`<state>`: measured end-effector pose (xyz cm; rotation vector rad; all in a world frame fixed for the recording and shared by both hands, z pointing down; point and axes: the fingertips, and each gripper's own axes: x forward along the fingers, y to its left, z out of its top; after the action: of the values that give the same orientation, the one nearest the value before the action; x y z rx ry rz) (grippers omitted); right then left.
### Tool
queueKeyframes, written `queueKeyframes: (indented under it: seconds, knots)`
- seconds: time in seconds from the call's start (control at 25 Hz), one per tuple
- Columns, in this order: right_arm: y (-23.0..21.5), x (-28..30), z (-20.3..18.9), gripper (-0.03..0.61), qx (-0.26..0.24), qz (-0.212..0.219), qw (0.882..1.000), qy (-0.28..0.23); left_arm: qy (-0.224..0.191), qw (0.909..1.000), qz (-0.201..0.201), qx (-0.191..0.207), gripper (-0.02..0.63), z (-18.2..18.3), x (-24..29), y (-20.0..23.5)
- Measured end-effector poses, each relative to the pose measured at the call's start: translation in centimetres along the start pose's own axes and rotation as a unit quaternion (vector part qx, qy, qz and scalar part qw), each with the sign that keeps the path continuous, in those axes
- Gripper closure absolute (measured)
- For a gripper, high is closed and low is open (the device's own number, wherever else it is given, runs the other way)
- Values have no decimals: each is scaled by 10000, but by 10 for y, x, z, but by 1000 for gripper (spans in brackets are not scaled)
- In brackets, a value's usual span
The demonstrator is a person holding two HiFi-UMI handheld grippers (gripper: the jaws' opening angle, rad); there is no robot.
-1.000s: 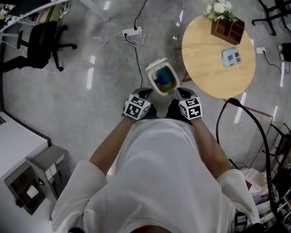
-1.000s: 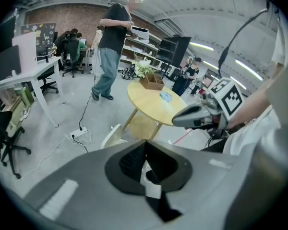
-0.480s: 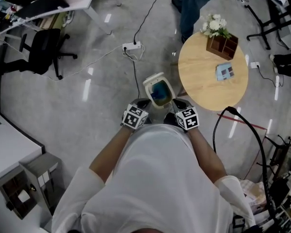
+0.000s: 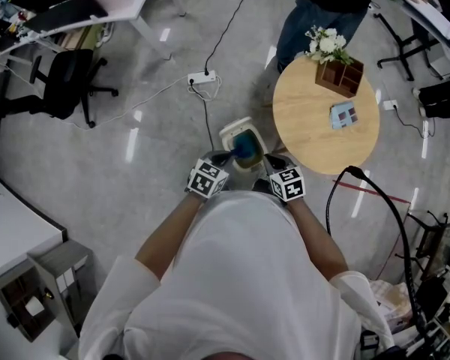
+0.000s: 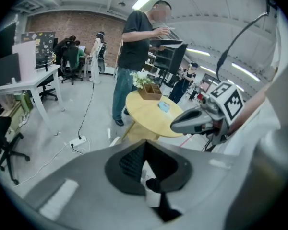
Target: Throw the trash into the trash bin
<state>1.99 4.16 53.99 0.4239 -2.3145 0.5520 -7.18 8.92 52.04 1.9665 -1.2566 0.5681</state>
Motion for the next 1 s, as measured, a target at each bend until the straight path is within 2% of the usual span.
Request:
queueKeyframes:
  seconds: [0.28,0.52,1.0]
  knots:
    - [4,-2,-1,577,79,-49,10000,-19,92,9999,-44,82,610,-8,-4,-5]
    - [-5,-6,4,577,103,-71,9999,-91,81,9999,-44,-57,611,-3,4,-5]
    - [-4,-9,9,577,77,-22,9999,-89,26,9998,-204,29,611,10,10,-16]
